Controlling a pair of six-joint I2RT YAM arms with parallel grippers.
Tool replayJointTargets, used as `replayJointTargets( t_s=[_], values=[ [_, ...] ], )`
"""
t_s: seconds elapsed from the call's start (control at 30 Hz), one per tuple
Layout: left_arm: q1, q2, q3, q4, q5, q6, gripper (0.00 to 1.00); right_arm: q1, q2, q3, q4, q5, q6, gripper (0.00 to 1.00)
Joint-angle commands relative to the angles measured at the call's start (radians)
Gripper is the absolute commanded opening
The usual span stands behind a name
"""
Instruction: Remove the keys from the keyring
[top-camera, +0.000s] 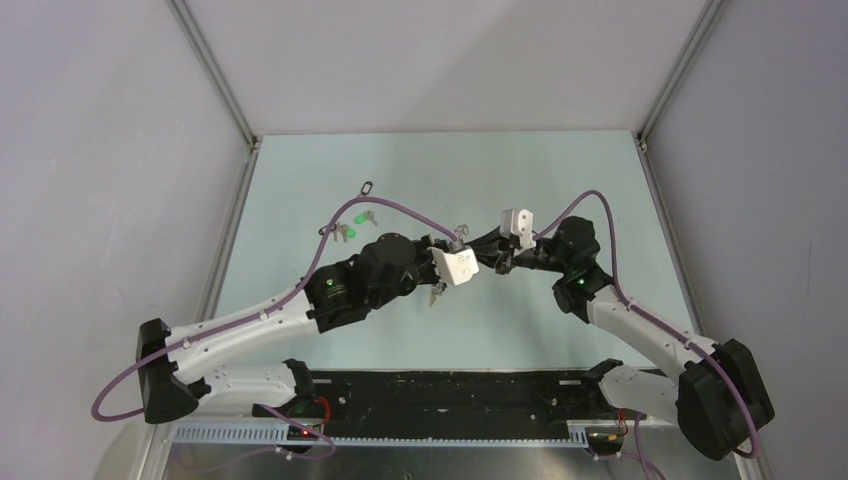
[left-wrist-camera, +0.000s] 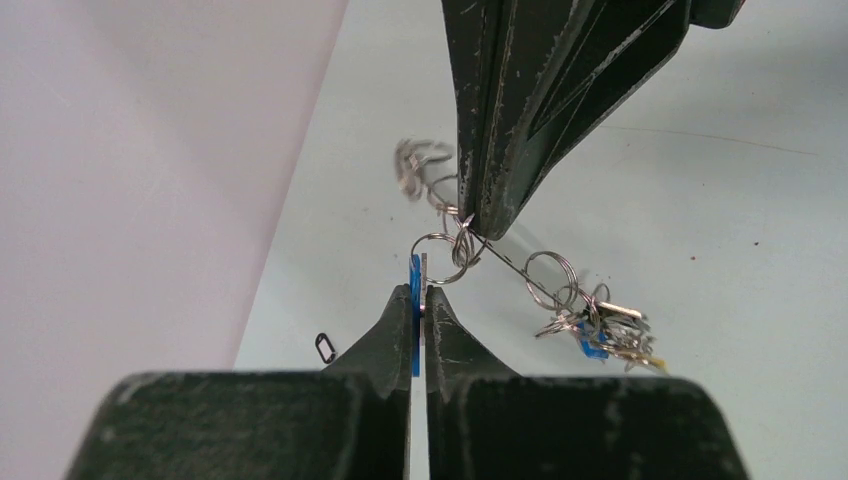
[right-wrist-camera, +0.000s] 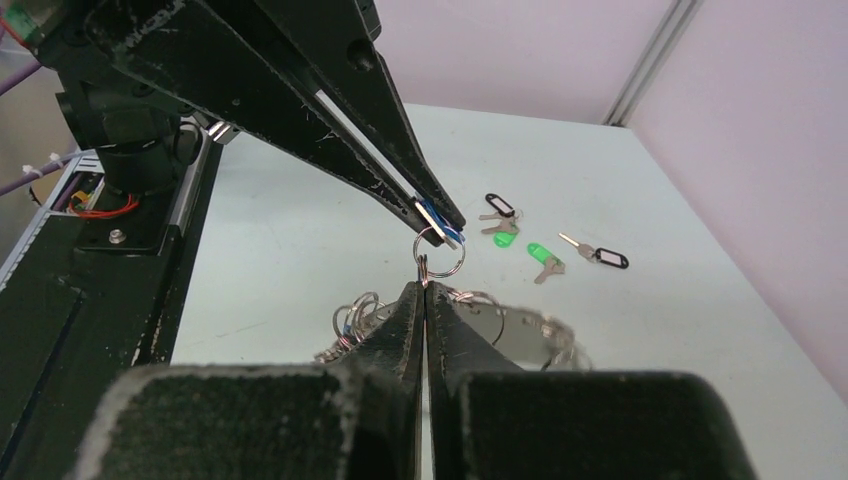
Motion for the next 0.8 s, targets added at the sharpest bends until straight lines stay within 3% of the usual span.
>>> replayJointTargets(
  t_s=[0.0,0.43,0.77],
  values=[
    [-0.004,-0.027,-0.008,0.045,-0.021,0.017,0.0,-0.007,-0.039,0.008,0.03,0.05,0.01,0.0],
    [-0.004,-0.028,-0.007,0.045,-0.009,0.014,0.0,-0.037,-0.058,-0.021,0.118,0.102,0.105,0.0],
    [-0.004,-0.038,-0.006,0.046,-0.009,0.013,0.0,-0.014,-0.011,-0.021,0.102,0.037,0.105,0.0]
  ],
)
